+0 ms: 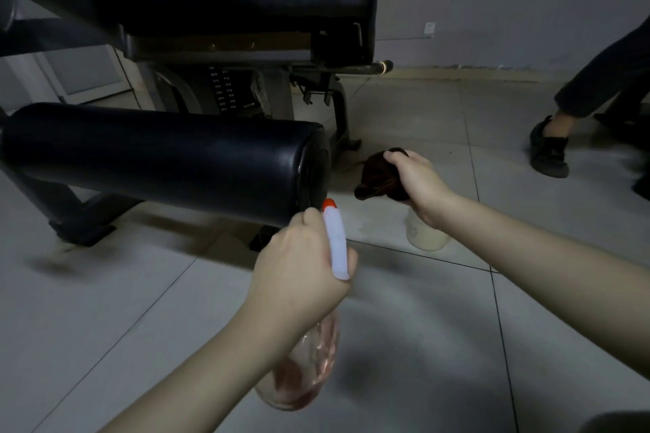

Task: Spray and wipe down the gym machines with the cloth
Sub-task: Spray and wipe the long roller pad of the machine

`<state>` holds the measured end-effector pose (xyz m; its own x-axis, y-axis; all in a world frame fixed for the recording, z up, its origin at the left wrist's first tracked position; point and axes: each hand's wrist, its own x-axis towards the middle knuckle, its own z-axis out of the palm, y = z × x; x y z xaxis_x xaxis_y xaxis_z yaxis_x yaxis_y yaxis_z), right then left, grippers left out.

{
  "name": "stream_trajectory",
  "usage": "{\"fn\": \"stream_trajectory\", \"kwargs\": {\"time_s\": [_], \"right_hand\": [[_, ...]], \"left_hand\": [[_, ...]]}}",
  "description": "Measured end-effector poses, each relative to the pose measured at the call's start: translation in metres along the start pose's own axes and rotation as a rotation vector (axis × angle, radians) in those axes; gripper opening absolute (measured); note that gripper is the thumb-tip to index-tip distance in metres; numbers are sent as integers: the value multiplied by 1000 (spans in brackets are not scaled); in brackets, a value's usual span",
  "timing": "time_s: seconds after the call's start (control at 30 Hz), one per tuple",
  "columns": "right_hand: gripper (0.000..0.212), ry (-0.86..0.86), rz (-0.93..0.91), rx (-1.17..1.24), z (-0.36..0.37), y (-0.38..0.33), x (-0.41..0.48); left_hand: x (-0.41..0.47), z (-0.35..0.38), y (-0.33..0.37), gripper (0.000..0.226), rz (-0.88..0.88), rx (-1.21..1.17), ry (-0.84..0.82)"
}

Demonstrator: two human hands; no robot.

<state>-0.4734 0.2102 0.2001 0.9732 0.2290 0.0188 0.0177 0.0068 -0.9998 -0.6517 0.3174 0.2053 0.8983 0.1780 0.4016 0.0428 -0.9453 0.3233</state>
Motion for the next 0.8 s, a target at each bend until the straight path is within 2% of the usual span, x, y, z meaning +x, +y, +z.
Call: {"fn": "stream_trajectory", "kwargs": {"time_s": [0.2,0.3,0.4,0.53,0.63,0.8], "right_hand": [[14,23,73,57,-4,3,1],[19,-13,100,202,10,-2,3],[31,-39,-53,247,40,-12,8],[39,-60,-251,72,83,-6,-3],[37,-3,-260,121,89,18,-20],[40,-30,-238,131,93,42,-56]], "left_hand": [[-1,0,-6,18,-34,1,8],[-7,-1,-14,17,-78,-48,10],[-9,-4,-18,17,-79,-81,17],[-11,-10,-18,20,-46,-106,53],[-13,-13,-19,18,-41,-144,51],[-14,-15,-28,21,-56,-200,91]]}}
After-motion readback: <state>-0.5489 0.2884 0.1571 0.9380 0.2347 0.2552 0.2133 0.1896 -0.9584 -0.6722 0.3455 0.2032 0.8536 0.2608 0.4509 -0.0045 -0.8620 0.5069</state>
